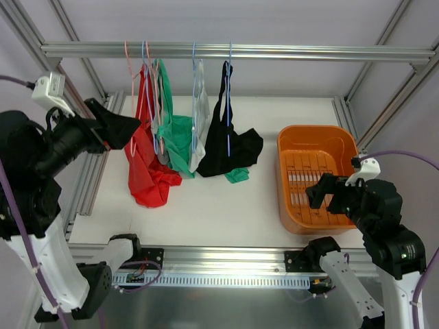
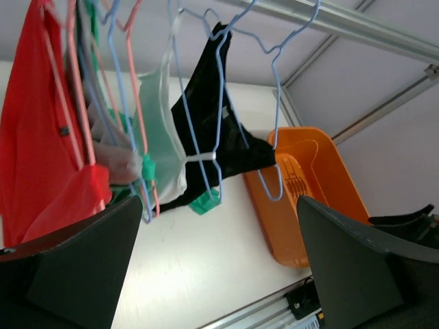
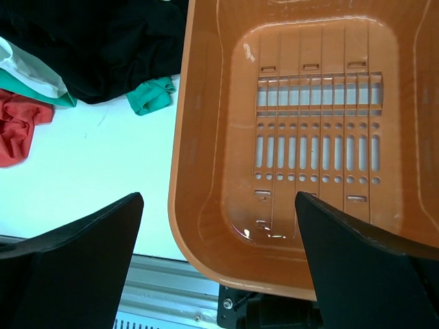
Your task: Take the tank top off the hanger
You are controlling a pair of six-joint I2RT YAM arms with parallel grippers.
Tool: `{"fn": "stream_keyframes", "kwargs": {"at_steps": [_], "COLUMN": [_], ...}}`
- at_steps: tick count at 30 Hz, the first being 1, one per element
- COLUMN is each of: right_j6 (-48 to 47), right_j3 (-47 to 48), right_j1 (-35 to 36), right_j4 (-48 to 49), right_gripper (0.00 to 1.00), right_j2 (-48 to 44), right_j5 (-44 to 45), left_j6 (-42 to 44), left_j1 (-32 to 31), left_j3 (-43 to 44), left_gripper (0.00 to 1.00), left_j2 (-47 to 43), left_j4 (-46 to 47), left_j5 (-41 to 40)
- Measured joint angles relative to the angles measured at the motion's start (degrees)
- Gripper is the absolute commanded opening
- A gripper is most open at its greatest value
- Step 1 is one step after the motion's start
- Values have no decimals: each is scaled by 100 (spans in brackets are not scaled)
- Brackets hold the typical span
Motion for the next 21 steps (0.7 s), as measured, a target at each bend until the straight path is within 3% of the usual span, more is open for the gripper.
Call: {"fn": "stream_keyframes", "kwargs": {"at_steps": [2,8,11,15,21], "right_j6": [70,210,219,219,219], "right_j3": [-59,-275,-343,-452,-612], "right_j1": [0,0,0,0,0], "right_j4": [111,363,387,417,420], "right_gripper": [99,99,99,99,100], "right_j2": [109,361,326,212,7], "right_j5": [-76,-264,-258,-258,-275], "left_j6": [13,190,271,605,1027], "left_j1": [-474,-3869,-5071,-5866,-5998], "left_j3": [284,662,693,719,905], "left_gripper": [99,99,99,97,85], "left_j2": [350,1360,1912,2566,3410], "left_j4": [52,131,131,579,1526], "left_j5": [-247,-2566,-3840,-4944,-5696]}}
